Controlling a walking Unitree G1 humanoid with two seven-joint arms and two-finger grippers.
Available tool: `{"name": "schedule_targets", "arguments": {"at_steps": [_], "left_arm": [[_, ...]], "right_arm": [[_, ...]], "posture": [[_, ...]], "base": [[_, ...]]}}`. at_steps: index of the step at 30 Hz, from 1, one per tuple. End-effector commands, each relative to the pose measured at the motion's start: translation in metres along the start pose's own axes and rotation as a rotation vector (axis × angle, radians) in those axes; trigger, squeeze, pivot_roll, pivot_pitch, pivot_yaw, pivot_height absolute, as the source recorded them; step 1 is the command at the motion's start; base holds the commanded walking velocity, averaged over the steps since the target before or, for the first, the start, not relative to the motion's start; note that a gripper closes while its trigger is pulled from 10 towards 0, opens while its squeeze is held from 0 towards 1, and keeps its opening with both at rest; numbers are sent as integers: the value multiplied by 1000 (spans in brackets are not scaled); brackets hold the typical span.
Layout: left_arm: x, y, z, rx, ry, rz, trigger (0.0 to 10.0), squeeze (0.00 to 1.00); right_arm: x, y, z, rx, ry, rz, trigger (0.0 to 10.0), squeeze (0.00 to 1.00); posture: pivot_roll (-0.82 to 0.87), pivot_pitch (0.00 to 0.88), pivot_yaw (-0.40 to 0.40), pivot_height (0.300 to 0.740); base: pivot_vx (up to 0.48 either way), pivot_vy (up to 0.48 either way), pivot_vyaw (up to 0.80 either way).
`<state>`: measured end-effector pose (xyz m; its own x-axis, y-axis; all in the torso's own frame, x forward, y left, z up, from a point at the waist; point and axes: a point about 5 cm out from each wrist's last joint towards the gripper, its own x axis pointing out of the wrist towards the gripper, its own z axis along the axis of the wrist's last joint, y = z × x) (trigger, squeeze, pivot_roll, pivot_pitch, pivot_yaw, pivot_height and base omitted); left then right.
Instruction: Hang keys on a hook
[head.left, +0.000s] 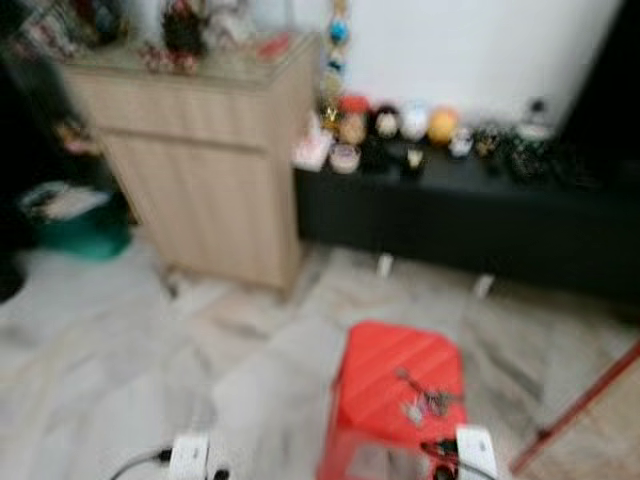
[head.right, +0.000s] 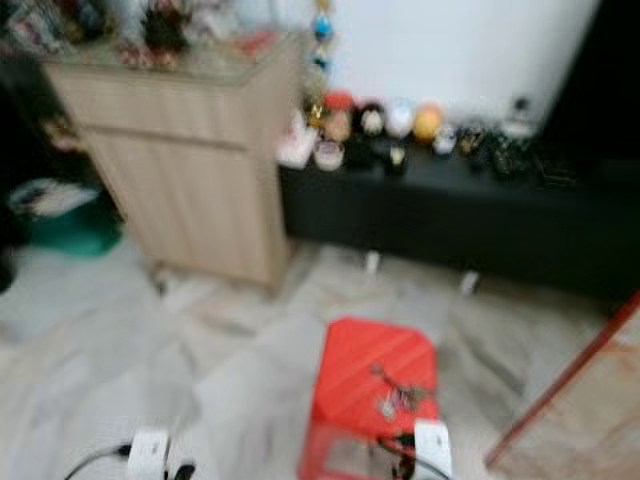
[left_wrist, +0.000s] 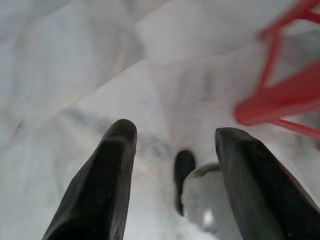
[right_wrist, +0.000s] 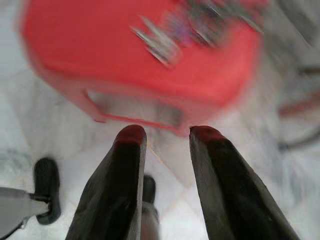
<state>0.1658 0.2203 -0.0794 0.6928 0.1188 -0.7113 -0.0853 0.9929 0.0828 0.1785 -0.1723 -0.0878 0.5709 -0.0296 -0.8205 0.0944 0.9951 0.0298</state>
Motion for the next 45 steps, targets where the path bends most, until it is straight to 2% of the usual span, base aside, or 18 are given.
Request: {"name": "schedule_targets", "arguments": {"at_steps": [1, 18, 24, 28, 29, 31, 35, 38, 39, 42, 45], "left_arm": [[0, -2, -1, 5, 8, -3, 10000, 0], [0, -3, -1, 6, 9, -4, 10000, 0], [0, -4, -1, 2, 7, -8, 10000, 0], [0, -3, 1, 1, -13, -4, 10000, 0], [1, 0, 6, 9, -43, 4, 10000, 0], [2, 3, 14, 11, -88, 15, 10000, 0], [6, 15, 53, 9, -277, 72, 10000, 0], [6, 21, 88, -11, -439, 85, 10000, 0], [6, 21, 88, -11, -439, 85, 10000, 0], [0, 21, 121, 30, -608, 79, 10000, 0], [-11, 20, 140, 55, -745, 53, 10000, 0]], "right_arm": [[0, 5, 1, 18, -5, 8, 10000, 0], [1, 4, 3, 9, -8, 15, 10000, 0], [2, 6, 12, 20, -55, 23, 10000, 0], [3, 5, 30, 27, -145, 8, 10000, 0], [3, 7, 42, 35, -198, 17, 10000, 0], [3, 8, 50, 27, -237, 25, 10000, 0], [0, 10, 79, -38, -374, 44, 10000, 0], [-3, 11, 102, -20, -481, 56, 10000, 0], [-3, 11, 102, -20, -481, 56, 10000, 0], [-9, 14, 123, -60, -586, 78, 10000, 0], [-17, 16, 136, -82, -697, 112, 10000, 0]], "posture": [[82, 0, -64, 740], [80, 0, -64, 740], [80, 0, -64, 740], [83, 0, -66, 740], [79, 0, -66, 740], [71, 0, -67, 740], [85, 0, -72, 740], [77, 0, -74, 740], [77, 0, -74, 740], [76, 0, -76, 740], [72, 0, -77, 740]], "base": [[0, 0, 0], [0, 0, 0], [0, 0, 0], [0, 0, 0], [0, 0, 0], [0, 0, 0], [0, 0, 0], [0, 0, 0], [0, 0, 0], [0, 0, 0], [0, 0, 0]]}}
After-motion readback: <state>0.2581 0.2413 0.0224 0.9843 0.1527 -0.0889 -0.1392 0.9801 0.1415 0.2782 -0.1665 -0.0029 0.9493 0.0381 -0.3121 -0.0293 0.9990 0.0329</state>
